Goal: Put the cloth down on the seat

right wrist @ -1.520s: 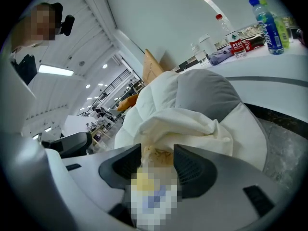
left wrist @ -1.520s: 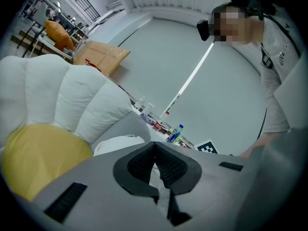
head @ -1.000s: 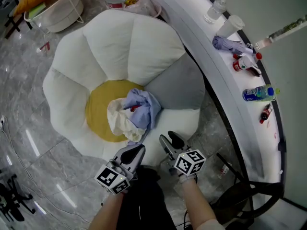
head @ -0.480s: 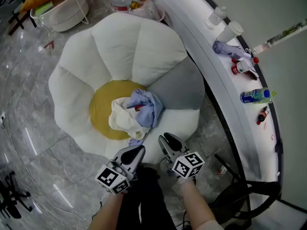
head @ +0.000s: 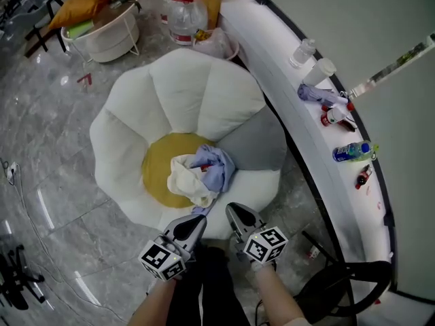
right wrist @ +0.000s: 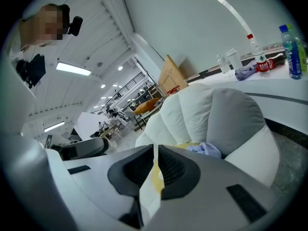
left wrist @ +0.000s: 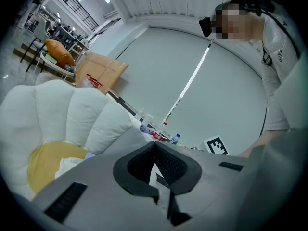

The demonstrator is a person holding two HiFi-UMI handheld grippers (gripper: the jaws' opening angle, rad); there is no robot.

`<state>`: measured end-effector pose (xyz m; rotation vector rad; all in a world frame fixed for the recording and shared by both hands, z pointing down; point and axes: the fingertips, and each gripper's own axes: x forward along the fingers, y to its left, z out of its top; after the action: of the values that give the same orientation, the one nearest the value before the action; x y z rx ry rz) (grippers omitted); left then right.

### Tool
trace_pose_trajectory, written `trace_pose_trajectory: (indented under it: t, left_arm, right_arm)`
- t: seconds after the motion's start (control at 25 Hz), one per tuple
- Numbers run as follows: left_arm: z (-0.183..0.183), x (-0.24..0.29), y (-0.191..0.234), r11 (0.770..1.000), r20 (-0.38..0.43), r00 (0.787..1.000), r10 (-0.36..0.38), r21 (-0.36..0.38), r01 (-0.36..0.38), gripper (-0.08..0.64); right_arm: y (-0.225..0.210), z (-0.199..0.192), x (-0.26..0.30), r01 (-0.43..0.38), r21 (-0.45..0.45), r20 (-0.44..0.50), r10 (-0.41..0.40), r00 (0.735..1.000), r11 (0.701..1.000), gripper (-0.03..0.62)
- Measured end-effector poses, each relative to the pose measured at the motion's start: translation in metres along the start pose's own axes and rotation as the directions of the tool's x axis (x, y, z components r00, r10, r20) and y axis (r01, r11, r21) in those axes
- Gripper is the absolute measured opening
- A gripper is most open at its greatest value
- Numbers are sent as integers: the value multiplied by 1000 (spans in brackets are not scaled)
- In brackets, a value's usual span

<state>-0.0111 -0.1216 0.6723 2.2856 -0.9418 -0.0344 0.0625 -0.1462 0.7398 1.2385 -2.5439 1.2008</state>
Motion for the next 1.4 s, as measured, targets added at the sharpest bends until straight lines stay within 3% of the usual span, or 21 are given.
trace_pose_trajectory:
  t: [0.52,0.96,1.24,1.4]
  left_arm:
    - [71,-47,-40,999,25,1000,2,49,-3,14]
    - [99,-68,-69,995,34,999,-10,98,6,12]
    - [124,-89,-105,986,-21,998,-53,155,55,14]
    - [145,-104,-119,984,7,999,-44,170,43,14]
  right_arm:
    - [90,70,-28,-93,-61,6,94,996,994,26]
    - [146,88,-50,-153,-63,23,154,988,986,20]
    - [190,110,-72,-216,-90,-24,215,976,972,18]
    - [210,134,-92,-222,-81,17,224,974,972,18]
